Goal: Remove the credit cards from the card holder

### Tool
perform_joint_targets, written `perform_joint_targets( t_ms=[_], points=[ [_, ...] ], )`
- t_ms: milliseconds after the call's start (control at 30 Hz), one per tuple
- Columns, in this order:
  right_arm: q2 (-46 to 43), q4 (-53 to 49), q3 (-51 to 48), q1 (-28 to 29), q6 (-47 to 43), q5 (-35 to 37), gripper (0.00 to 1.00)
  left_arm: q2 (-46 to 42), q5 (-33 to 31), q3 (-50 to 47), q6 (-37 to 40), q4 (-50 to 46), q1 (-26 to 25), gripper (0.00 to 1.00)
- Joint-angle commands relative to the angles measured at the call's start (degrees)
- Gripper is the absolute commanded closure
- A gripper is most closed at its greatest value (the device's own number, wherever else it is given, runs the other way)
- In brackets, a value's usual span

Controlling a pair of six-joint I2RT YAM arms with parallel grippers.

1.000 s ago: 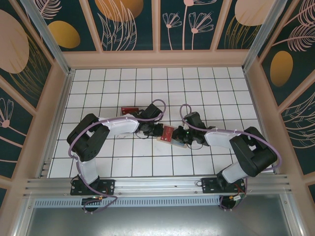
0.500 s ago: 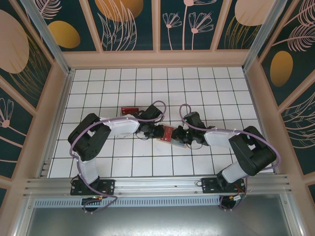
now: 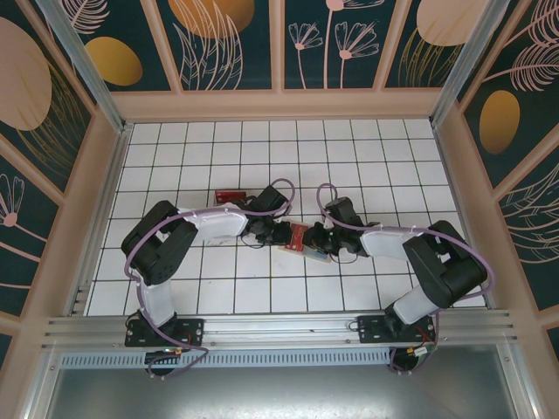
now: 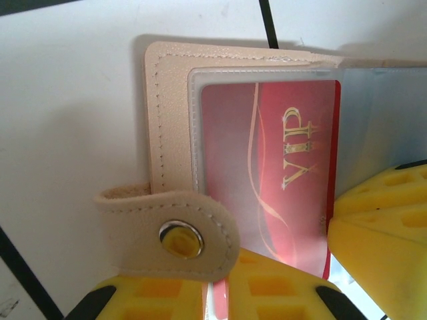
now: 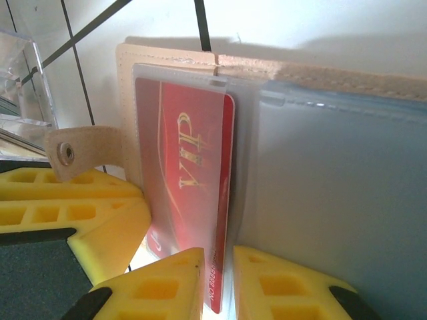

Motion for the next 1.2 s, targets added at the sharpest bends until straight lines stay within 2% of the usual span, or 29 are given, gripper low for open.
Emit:
perform_joint_targets(
  t_ms=[0,167,300,333,667,700,1133,1167],
  points=[
    [1.09,0.80,0.88,0.47,0.18,-0.19,0.81,2.37,1.39,0.21,-0.20,-0.90,-0.66,0.83],
    [1.74,1.34,1.06,0.47,0.17,-0.80,0.84,2.49,1.59,0.71,-0.13,-1.07,-0.75,0.83],
    [1.32,0.91,1.02,0.51,0.16,-0.41,0.99,2.47,1.57,0.78,-0.10,-1.24,-0.73,0.83],
    [1.03,0.70,0.97,0.46,0.08,-0.21,1.00,2.47,1.49,0.83,-0.10,-1.35,-0.75,0.83],
    [-6.96,-2.00,-3.79,-1.12,-0.48,1.48,1.00,2.49,0.17,0.83,0.34,-2.34,-0.75,0.84],
    [-7.67,-2.14,-4.43,-2.83,-0.57,1.27,1.00,2.55,0.07,0.84,0.42,-2.47,-0.72,0.84],
    [-8.22,-2.87,-6.85,-4.48,-0.98,1.40,1.00,2.65,0.08,1.35,0.78,-3.12,-0.75,0.85],
    [-8.09,-2.55,-6.72,-4.46,-1.05,1.24,0.95,2.65,0.16,1.31,0.78,-3.14,-0.71,0.85]
  ],
)
